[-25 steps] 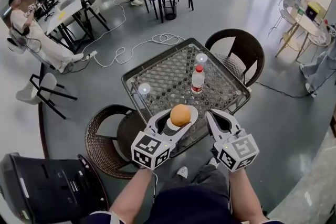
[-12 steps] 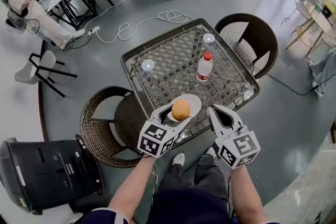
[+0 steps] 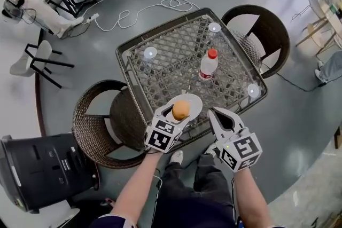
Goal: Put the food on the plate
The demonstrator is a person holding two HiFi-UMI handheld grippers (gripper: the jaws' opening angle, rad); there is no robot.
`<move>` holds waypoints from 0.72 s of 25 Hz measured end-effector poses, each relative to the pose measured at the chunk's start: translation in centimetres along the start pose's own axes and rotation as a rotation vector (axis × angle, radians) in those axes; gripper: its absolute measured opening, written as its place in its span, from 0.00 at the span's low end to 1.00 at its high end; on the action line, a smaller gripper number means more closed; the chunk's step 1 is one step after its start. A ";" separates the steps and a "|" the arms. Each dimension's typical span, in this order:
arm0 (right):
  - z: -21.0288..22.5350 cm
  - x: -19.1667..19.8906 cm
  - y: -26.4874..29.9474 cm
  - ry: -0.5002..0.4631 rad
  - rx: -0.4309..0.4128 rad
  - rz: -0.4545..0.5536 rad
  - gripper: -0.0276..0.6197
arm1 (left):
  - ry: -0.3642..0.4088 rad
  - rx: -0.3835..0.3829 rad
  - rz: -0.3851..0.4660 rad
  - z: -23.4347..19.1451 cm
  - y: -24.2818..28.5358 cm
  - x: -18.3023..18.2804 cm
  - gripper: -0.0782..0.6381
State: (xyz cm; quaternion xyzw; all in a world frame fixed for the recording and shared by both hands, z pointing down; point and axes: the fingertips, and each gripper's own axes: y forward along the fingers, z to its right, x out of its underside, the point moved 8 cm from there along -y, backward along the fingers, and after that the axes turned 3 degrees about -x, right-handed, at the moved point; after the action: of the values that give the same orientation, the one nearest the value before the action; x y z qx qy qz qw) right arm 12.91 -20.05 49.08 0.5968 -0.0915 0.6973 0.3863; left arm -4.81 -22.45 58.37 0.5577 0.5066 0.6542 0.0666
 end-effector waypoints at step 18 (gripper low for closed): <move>2.5 1.5 0.6 0.028 -0.023 -0.059 0.05 | 0.030 -0.034 -0.198 -0.6 4.9 1.3 0.54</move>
State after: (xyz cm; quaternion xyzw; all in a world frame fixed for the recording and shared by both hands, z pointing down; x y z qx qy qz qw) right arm 14.45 -21.25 51.34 0.5849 -0.0763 0.6929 0.4146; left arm -3.39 -24.30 62.91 0.4940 0.5490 0.6610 0.1327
